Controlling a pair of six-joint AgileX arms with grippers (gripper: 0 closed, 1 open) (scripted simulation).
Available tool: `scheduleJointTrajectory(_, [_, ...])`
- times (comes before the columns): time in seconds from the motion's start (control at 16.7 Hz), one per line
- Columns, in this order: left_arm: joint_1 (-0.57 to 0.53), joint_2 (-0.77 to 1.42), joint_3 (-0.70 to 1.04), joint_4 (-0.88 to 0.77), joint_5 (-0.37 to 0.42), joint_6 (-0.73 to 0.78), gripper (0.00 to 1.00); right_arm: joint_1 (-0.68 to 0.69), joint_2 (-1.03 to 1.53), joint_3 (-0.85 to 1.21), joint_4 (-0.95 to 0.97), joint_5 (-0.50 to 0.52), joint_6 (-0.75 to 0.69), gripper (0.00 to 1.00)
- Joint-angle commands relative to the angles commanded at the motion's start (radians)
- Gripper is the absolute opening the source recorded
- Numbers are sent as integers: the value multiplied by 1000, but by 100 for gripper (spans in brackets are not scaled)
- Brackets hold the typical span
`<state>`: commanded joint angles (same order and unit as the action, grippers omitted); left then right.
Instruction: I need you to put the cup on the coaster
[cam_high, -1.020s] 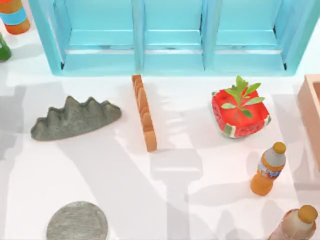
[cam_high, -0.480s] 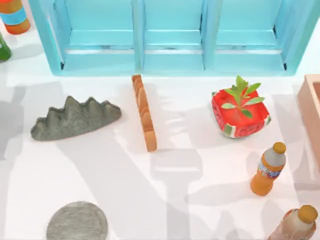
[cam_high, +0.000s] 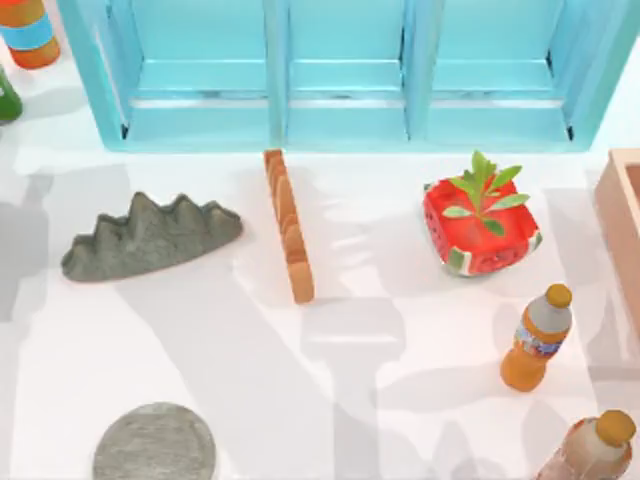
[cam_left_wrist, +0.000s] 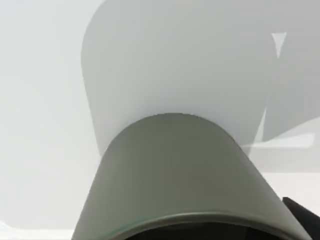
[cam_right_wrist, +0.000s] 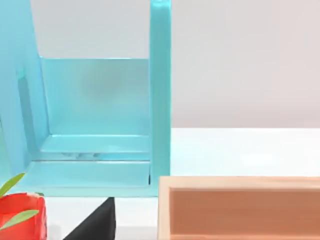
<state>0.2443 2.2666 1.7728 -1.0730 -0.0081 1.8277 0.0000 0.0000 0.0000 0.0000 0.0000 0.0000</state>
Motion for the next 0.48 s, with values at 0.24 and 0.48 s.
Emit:
scheduleJointTrajectory(0.24, [-57,-71,-87,14,-60,-185,0,0,0,0,0,0,0,100])
scheduleJointTrajectory(0.48, [-169,-177,-233,18,-126,-541,0,0,0,0,0,0,0,100])
